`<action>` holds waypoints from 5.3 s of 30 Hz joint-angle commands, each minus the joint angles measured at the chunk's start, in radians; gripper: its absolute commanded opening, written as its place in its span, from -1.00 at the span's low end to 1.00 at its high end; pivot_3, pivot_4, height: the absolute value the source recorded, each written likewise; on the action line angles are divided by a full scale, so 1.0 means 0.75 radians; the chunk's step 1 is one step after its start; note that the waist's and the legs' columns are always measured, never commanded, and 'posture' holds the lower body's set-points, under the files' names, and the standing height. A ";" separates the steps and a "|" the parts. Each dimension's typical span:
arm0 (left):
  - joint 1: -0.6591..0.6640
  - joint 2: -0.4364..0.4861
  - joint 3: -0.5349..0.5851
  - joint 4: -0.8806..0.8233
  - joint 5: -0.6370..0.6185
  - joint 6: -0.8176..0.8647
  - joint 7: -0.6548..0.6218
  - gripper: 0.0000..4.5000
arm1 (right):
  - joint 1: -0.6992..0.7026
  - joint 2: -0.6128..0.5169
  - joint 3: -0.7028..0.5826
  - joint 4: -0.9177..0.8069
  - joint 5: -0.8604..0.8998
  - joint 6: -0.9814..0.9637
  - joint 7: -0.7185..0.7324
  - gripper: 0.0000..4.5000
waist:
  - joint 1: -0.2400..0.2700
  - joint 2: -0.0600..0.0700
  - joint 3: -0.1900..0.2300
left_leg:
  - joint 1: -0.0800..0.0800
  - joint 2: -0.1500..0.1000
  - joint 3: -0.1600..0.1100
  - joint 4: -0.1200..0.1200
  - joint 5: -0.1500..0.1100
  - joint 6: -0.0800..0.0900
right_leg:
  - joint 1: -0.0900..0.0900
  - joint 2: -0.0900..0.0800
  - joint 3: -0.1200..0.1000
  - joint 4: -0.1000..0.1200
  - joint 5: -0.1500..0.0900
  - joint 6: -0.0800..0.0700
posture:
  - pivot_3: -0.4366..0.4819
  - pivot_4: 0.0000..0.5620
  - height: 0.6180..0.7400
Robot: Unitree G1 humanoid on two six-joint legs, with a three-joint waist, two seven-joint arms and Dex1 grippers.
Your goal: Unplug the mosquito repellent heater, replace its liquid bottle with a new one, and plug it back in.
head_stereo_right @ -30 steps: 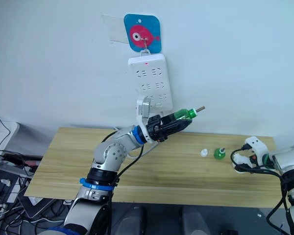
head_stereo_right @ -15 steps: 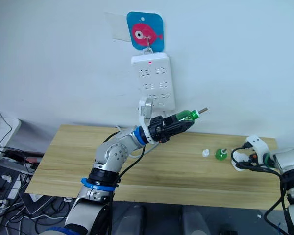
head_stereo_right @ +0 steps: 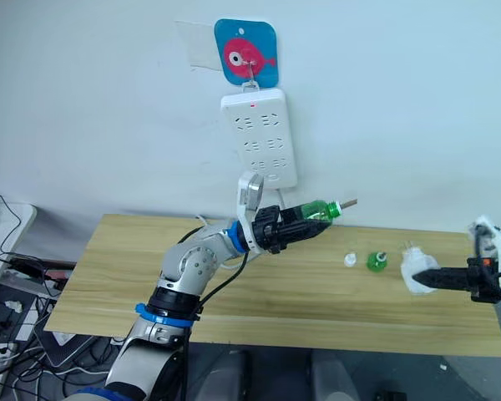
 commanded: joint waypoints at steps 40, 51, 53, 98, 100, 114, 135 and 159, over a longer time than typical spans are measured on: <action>0.019 -0.023 -0.085 -0.047 -0.029 0.108 -0.188 0.02 | -0.028 -0.166 0.076 0.010 1.678 -0.237 -0.929 0.32 | -0.027 0.000 0.000 | -0.009 0.001 0.000 0.000 -0.001 0.001 | -0.004 0.001 -0.001 -0.008 0.001 0.002 | -0.23 -0.22 1.00; 0.005 -0.021 -0.071 -0.025 -0.031 0.098 -0.194 0.02 | -0.015 -0.204 0.088 0.013 1.678 -0.227 -0.884 0.32 | -0.027 0.000 0.000 | -0.009 0.001 0.000 0.001 -0.001 0.001 | -0.004 0.001 -0.001 -0.008 0.002 0.002 | -0.23 -0.22 1.00; 0.005 -0.018 -0.072 -0.024 -0.031 0.097 -0.195 0.02 | -0.012 -0.211 0.089 0.018 1.678 -0.224 -0.870 0.32 | -0.027 0.000 0.000 | -0.009 0.001 0.000 0.001 -0.001 0.001 | -0.004 0.001 -0.001 -0.008 0.002 0.002 | -0.23 -0.22 1.00; 0.000 -0.046 -0.101 -0.039 -0.021 0.093 -0.205 0.02 | -0.179 -0.102 0.257 -0.133 1.678 -0.352 -1.085 0.32 | -0.027 0.000 0.000 | -0.010 0.001 -0.001 0.001 -0.001 0.001 | -0.005 0.001 -0.001 -0.008 0.002 0.002 | -0.24 -0.21 1.00; -0.004 -0.048 -0.098 -0.032 -0.017 0.090 -0.207 0.02 | -0.181 -0.111 0.264 -0.140 1.678 -0.349 -1.078 0.32 | -0.027 0.000 0.000 | -0.010 0.001 -0.001 0.001 -0.001 0.001 | -0.005 0.001 -0.001 -0.008 0.002 0.002 | -0.24 -0.21 1.00; -0.002 -0.053 -0.094 -0.027 -0.010 0.074 -0.194 0.02 | -0.186 -0.134 0.278 -0.167 1.678 -0.354 -1.016 0.98 | -0.027 0.000 0.000 | -0.010 0.001 -0.002 0.001 -0.001 0.001 | -0.005 0.001 -0.002 -0.007 0.002 0.002 | -0.24 -0.18 1.00; -0.043 -0.070 -0.073 0.029 -0.005 0.041 -0.171 0.02 | 0.259 -0.310 0.093 -0.453 1.678 -0.397 -0.783 0.98 | -0.022 0.000 0.000 | -0.011 0.001 -0.003 0.001 -0.001 0.001 | -0.005 0.001 -0.003 -0.008 0.002 0.003 | -0.23 -0.18 1.00; -0.028 -0.037 -0.093 -0.032 -0.031 0.108 -0.196 0.02 | -0.314 0.115 0.240 0.153 1.014 -0.327 -0.830 -0.98 | -0.029 0.002 -0.001 | -0.010 0.002 0.000 0.001 0.000 0.002 | -0.005 0.002 0.000 -0.008 0.004 0.004 | -0.20 -0.22 1.00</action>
